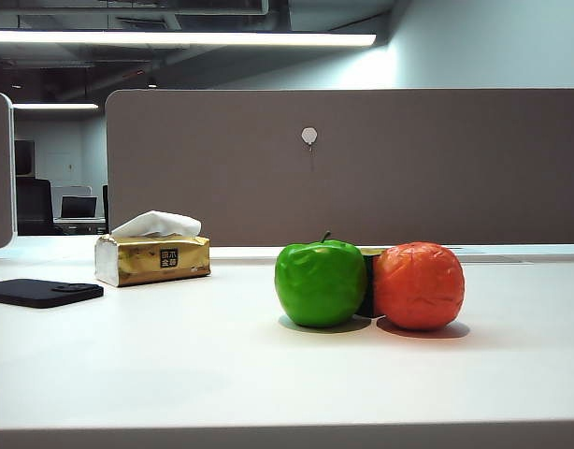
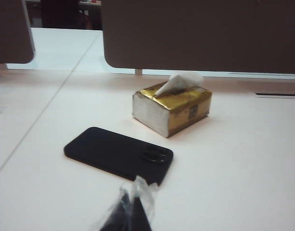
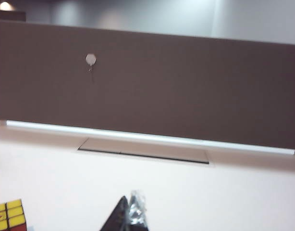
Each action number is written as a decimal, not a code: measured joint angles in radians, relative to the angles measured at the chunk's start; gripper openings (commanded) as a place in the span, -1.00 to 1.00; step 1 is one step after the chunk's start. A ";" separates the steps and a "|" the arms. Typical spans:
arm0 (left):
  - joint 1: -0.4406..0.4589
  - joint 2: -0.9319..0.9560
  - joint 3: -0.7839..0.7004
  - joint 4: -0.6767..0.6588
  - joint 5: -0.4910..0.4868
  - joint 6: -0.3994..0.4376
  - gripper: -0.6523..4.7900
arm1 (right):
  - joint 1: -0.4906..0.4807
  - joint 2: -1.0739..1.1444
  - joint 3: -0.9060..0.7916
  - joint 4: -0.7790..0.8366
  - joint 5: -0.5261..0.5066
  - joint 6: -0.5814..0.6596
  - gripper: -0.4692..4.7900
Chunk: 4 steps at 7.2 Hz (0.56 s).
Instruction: Move all the fruits on the tabletop near the face of the Rubik's cube that has the color most similar to each fruit.
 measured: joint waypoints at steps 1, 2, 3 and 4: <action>0.095 0.000 0.000 0.001 0.074 -0.008 -0.78 | 0.000 0.000 0.000 -0.015 0.000 0.002 -0.82; 0.222 0.000 0.000 0.002 0.193 -0.032 -0.78 | 0.000 0.000 0.000 -0.018 0.000 0.002 -0.82; 0.265 0.000 0.000 0.002 0.264 -0.048 -0.78 | 0.000 0.000 0.000 -0.016 0.008 0.001 -0.82; 0.265 0.000 0.000 0.002 0.266 -0.048 -0.78 | 0.000 0.000 0.000 -0.016 0.021 0.000 -0.82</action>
